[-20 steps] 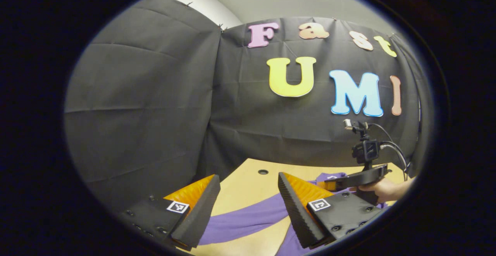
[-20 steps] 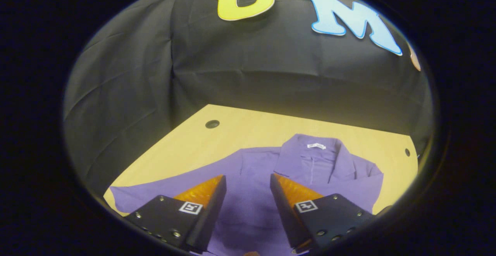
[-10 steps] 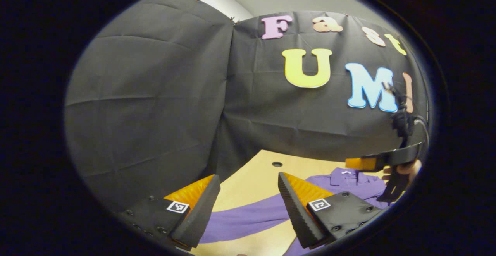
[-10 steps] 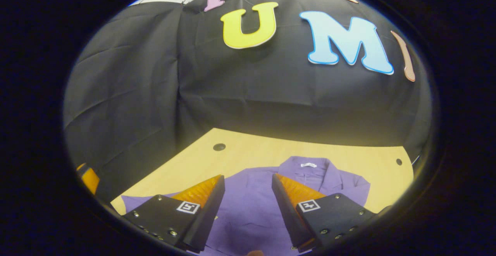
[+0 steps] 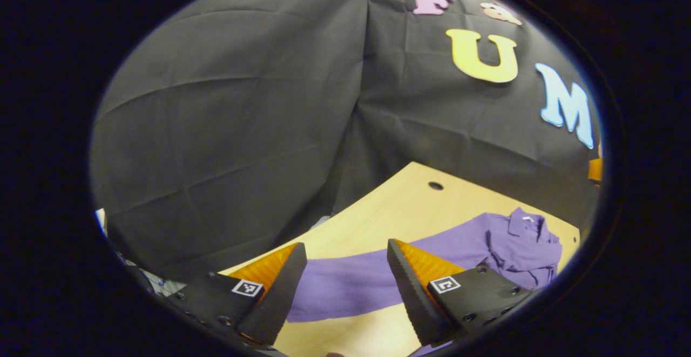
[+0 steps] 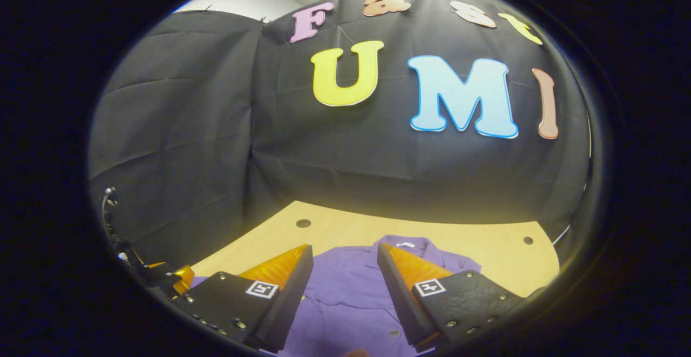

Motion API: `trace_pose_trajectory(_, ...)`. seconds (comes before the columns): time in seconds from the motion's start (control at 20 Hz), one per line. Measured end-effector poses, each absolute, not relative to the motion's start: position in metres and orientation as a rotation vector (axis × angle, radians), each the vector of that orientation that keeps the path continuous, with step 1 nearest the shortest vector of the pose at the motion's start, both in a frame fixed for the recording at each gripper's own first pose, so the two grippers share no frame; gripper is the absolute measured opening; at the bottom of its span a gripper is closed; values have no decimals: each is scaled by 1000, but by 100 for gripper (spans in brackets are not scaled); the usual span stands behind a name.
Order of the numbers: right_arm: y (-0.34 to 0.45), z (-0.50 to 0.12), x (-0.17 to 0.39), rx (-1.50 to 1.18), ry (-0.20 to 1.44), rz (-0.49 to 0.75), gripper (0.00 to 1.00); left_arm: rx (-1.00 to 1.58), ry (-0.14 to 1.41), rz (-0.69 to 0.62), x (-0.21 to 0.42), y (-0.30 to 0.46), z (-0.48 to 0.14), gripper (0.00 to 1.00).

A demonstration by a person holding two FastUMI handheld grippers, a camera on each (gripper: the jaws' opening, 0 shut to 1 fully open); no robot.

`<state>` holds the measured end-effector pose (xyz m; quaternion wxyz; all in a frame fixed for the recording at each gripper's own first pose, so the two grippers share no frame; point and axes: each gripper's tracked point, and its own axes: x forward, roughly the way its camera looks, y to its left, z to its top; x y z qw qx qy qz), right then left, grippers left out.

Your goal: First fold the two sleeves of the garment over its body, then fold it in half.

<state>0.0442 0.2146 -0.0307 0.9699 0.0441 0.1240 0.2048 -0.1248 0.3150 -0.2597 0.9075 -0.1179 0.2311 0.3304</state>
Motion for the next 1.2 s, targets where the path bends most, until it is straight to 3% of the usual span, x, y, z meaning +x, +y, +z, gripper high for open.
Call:
trace_pose_trajectory(0.6,220,-26,22,71,255,451,76,-323,657,834,-162,350,-335,98)
trace_pose_trajectory(1.2,230,-41,24,74,317,469,76,-308,743,827,-172,348,-370,98)
